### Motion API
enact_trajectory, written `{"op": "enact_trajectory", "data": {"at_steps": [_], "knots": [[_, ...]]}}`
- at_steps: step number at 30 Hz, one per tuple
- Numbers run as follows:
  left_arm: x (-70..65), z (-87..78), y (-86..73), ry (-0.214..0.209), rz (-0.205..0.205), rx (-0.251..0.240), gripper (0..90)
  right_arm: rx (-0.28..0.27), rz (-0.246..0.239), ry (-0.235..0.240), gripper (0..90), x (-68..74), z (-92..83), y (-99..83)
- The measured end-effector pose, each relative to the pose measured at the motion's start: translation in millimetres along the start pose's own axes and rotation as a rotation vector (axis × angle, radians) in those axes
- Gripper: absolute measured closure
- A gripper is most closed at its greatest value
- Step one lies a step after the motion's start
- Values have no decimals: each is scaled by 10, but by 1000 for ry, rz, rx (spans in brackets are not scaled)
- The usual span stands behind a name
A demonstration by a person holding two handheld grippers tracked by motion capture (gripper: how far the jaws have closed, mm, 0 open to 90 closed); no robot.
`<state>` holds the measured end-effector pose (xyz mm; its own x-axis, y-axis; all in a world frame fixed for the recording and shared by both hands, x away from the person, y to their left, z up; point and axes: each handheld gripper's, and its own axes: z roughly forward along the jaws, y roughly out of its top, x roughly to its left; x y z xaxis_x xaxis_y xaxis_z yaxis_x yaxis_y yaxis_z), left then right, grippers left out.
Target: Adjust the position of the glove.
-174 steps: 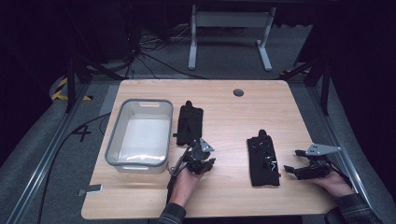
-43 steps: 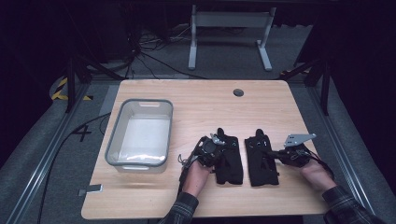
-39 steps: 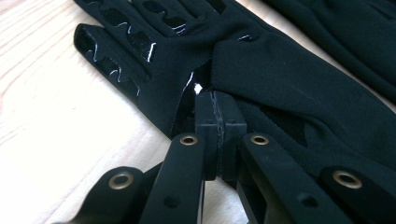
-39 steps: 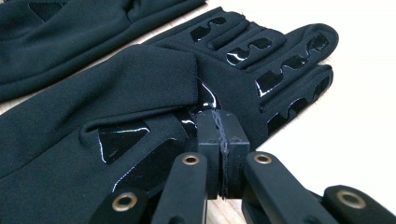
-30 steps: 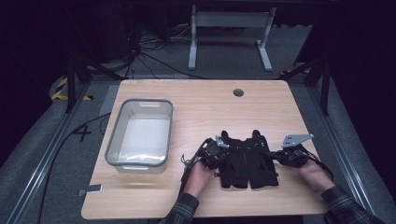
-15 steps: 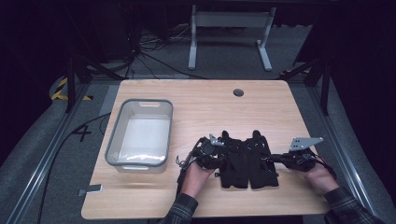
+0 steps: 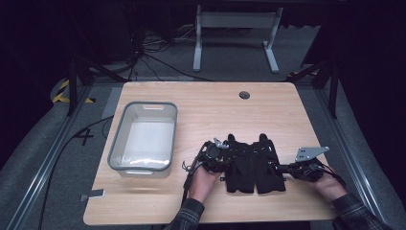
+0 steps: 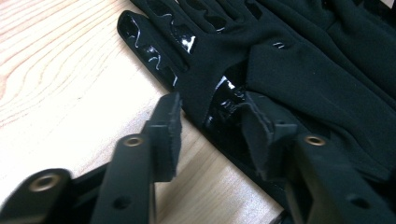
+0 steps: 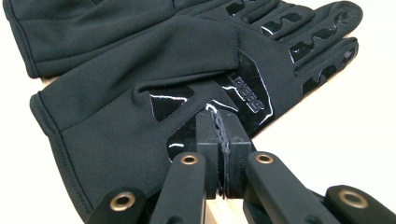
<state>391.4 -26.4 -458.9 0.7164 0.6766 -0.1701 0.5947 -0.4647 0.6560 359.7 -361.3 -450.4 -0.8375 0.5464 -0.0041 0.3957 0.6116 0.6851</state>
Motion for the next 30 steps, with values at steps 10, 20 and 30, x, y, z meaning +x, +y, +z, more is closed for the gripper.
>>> {"op": "enact_trajectory", "data": {"at_steps": [10, 20, 30], "knots": [[-26, 4, 34, -11, -17, 3, 860, 4, -1, 6, 896, -4, 9, -1], [-5, -233, 81, -80, -56, -74, 866, 4, -14, 18, 896, 22, 33, 23], [36, -297, 100, -130, -97, -113, 865, 4, -24, 20, 897, 41, 64, 56]]}}
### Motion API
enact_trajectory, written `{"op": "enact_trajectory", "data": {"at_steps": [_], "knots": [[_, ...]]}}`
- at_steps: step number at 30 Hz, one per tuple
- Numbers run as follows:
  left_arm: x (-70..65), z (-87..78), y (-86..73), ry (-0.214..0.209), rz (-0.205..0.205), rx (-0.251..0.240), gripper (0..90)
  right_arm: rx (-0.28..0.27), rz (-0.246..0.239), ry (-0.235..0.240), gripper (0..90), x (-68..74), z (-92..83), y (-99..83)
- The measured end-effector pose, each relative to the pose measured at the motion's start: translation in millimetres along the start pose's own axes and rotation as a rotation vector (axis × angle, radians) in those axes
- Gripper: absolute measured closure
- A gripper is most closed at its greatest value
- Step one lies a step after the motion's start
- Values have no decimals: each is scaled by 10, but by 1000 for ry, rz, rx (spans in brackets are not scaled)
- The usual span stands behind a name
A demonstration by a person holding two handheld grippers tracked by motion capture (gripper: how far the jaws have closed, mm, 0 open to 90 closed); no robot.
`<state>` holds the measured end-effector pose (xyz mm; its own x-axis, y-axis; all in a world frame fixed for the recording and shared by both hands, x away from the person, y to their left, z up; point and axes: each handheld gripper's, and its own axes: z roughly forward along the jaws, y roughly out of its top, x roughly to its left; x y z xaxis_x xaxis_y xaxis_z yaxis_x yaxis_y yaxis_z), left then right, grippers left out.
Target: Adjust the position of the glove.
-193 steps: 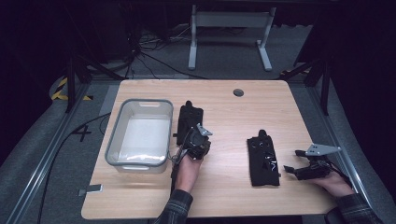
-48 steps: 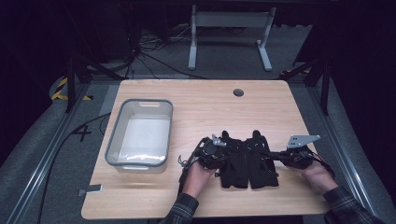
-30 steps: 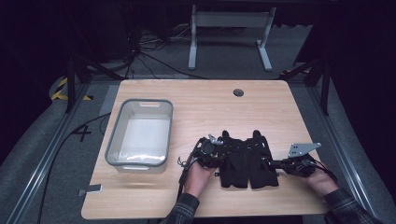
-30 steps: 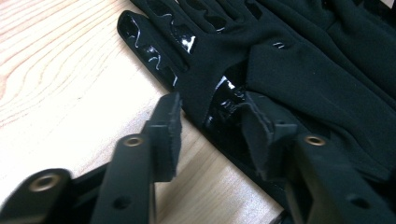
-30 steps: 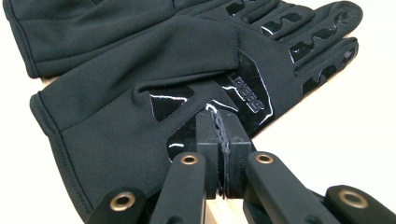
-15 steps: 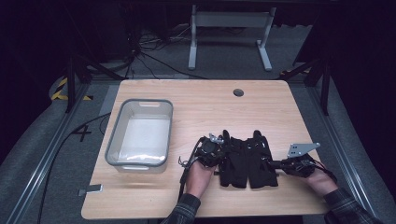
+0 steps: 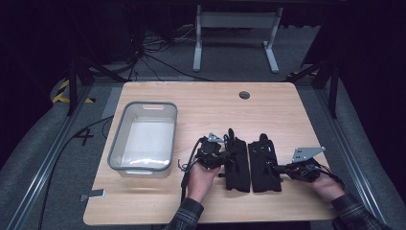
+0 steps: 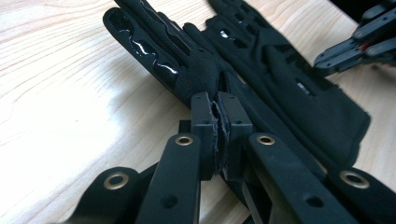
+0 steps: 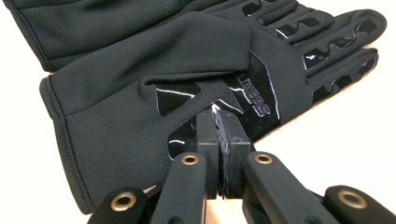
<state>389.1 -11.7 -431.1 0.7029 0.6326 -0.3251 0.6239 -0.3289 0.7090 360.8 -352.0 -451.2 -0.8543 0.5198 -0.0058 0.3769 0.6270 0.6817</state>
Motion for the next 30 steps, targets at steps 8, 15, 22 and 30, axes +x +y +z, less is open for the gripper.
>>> {"op": "enact_trajectory", "data": {"at_steps": [8, 15, 22, 30], "knots": [[-28, -5, 97, -14, 7, -12, 865, -6, -6, 8, 898, -17, 36, 32], [-2, -41, 161, -36, -13, -35, 865, -4, -21, 14, 899, -30, 115, 119], [-8, -61, 242, -43, -6, -52, 866, -16, -20, 46, 900, -37, 217, 205], [-40, -44, 333, -49, 8, -63, 865, -21, -38, 62, 900, -4, 337, 322]]}}
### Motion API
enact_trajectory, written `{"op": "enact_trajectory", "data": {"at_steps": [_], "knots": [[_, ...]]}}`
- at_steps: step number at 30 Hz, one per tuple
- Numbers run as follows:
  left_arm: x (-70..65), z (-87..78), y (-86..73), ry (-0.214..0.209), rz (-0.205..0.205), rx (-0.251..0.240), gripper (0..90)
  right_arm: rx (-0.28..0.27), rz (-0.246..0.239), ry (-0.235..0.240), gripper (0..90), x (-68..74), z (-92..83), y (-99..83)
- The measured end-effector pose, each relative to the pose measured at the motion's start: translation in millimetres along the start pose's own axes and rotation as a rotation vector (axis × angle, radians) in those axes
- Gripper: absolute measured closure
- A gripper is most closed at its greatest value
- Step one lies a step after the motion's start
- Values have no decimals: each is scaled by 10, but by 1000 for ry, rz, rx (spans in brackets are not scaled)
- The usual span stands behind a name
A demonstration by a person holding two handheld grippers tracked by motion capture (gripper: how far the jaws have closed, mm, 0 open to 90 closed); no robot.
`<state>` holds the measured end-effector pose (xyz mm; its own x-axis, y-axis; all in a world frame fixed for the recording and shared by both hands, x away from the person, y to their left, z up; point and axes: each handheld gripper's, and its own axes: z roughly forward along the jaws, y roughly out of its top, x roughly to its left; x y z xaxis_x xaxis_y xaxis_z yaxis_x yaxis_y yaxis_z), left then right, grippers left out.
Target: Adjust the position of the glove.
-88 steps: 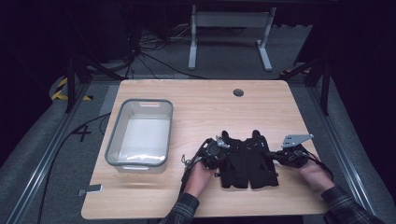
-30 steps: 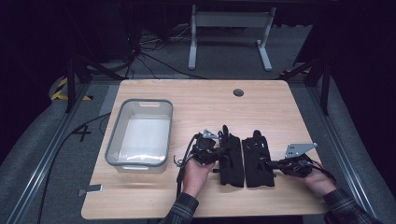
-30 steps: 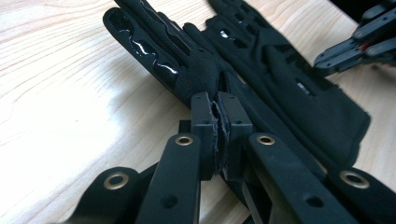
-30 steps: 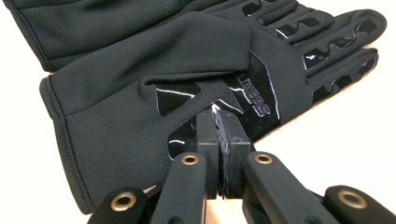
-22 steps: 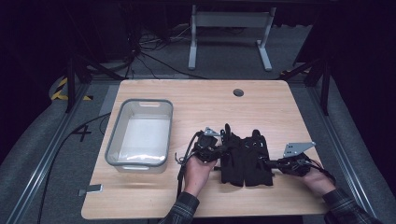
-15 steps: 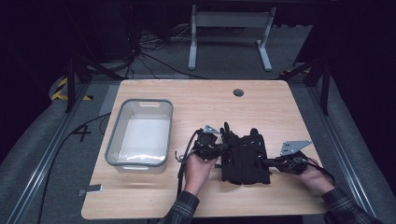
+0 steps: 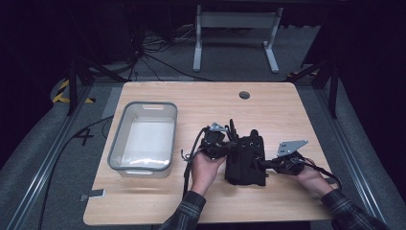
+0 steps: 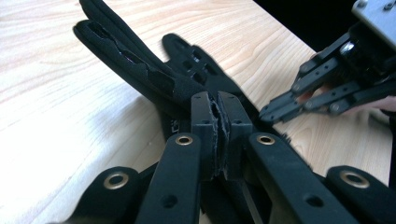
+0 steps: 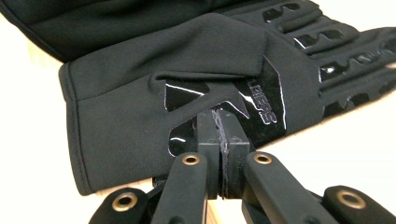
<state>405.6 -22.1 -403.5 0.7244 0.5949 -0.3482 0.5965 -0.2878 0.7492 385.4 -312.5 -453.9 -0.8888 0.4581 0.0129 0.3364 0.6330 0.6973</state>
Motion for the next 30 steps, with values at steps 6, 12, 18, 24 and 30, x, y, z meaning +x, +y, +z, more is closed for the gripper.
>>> {"op": "enact_trajectory", "data": {"at_steps": [6, 12, 18, 24, 30], "knots": [[-23, 96, 31, -15, 1, 5, 865, 3, -17, 9, 900, 28, 82, 83], [-94, 226, 101, -28, 26, 19, 864, 0, -20, 17, 900, 27, 98, 93], [-148, 397, 127, -35, 44, 46, 859, -2, -23, 17, 900, 29, 99, 88], [-168, 526, 115, -49, 44, 62, 851, -3, -26, 15, 900, 30, 97, 86], [-212, 523, 126, -85, 60, 36, 772, -11, -21, 4, 900, 10, 16, 85]]}}
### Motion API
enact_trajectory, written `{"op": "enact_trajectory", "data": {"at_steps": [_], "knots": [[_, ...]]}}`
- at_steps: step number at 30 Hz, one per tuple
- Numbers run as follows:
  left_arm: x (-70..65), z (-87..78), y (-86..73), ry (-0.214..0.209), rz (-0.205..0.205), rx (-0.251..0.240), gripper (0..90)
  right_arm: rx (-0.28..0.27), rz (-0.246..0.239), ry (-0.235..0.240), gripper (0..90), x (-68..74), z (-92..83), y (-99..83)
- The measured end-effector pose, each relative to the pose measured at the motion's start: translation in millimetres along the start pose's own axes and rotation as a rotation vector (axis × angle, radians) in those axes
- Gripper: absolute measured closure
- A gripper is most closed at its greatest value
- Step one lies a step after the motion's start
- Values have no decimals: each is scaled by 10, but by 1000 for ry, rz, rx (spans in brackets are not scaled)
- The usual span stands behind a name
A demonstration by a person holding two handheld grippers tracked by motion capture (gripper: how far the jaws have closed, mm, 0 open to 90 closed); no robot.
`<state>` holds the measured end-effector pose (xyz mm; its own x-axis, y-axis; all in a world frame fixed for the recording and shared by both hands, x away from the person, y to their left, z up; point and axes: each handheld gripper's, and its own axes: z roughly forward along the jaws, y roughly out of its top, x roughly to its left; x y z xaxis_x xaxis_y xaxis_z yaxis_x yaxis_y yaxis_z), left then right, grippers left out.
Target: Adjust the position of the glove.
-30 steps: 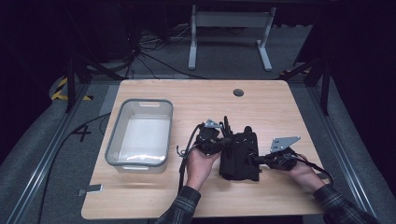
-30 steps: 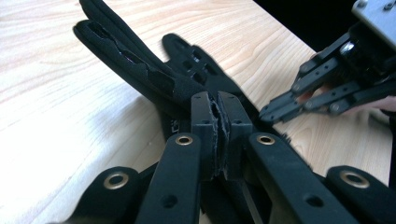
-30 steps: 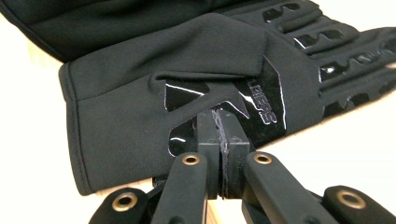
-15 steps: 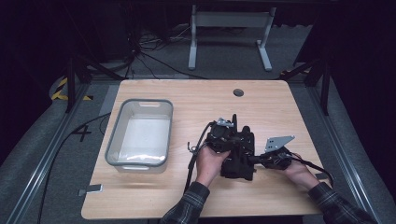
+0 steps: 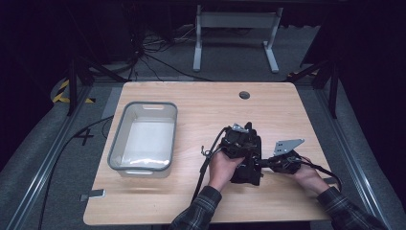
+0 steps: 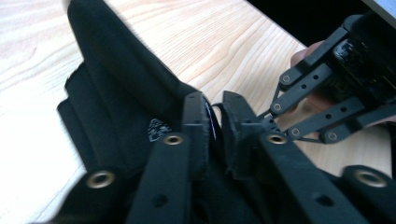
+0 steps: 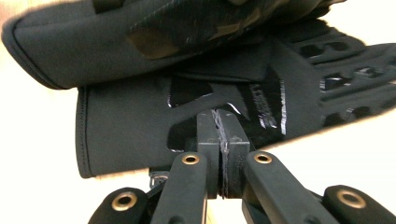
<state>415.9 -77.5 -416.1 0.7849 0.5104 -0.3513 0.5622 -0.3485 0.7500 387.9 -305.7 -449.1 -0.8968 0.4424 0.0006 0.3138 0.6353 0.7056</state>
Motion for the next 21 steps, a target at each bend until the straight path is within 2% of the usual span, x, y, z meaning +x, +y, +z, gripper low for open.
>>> {"op": "enact_trajectory", "data": {"at_steps": [3, 6, 9, 11, 14, 15, 17, 21], "knots": [[-29, -72, 15, -6, 17, -22, 707, -27, 15, -13, 900, -41, -100, -16], [-42, -159, 18, 7, 34, -31, 719, -47, 27, -25, 900, -72, -176, -30], [-37, -284, -17, 39, 51, -24, 846, -78, 46, -35, 900, -97, -280, -30], [-19, -343, -70, 64, 53, -13, 892, -94, 54, -27, 900, -108, -314, -12], [50, -389, -192, 122, 63, 32, 895, -104, 49, -21, 900, -102, -298, 48], [73, -392, -224, 127, 61, 40, 895, -104, 46, -17, 900, -90, -278, 72], [124, -373, -306, 125, 30, 47, 895, -99, 34, -8, 900, -63, -226, 115], [125, -280, -345, 109, 34, 67, 894, -86, 9, -7, 900, -23, -119, 181]]}}
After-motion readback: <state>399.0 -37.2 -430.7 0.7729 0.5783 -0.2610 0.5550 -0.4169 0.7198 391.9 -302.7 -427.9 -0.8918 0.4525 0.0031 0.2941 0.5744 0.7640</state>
